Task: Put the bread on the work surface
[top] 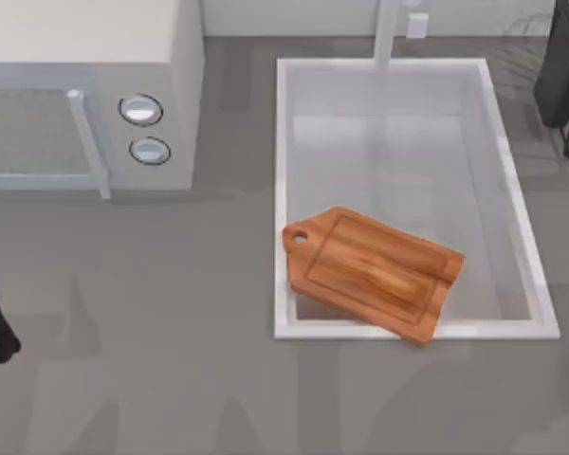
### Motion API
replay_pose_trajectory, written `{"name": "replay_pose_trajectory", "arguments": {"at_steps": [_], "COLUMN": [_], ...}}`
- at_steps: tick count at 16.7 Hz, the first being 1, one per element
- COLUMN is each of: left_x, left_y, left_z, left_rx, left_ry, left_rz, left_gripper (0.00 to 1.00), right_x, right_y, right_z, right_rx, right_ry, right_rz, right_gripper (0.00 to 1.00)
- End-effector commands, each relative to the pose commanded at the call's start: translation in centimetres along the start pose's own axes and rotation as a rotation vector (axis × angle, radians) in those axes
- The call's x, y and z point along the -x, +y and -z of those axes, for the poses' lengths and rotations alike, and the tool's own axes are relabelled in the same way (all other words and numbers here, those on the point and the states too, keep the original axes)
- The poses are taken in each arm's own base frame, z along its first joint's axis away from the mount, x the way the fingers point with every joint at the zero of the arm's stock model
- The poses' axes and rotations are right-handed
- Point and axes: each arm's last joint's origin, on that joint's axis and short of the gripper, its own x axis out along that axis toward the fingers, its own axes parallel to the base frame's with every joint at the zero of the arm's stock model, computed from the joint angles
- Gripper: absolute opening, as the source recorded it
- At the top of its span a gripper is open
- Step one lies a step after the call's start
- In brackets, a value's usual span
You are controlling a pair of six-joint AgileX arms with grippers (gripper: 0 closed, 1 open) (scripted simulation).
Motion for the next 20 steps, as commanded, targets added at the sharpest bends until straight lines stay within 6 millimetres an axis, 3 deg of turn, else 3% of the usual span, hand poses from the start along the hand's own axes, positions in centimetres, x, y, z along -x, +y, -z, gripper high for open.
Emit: {"name": "replay_pose_trajectory", "arguments": {"at_steps": [2,9,14,20], "left_x": [0.0,0.0,0.0,0.0], "left_y": [0.0,0.0,0.0,0.0], "left_z": [0.0,0.0,0.0,0.0], "left_rx": [0.0,0.0,0.0,0.0], "left_ry": [0.0,0.0,0.0,0.0], "left_rz": [0.0,0.0,0.0,0.0], "left_gripper": [1.0,1.0,1.0,1.0], "right_x": [0.0,0.0,2.9,9.5], "right_y": [0.0,0.0,0.0,0.0], "right_z": [0.0,0.0,-0.7,-0.4], "right_rx": [0.0,0.0,0.0,0.001], "right_ry": [0.0,0.0,-0.031,-0.009], "right_rz": [0.0,0.0,0.0,-0.001], "right_gripper": [0.0,0.0,0.0,0.0]}}
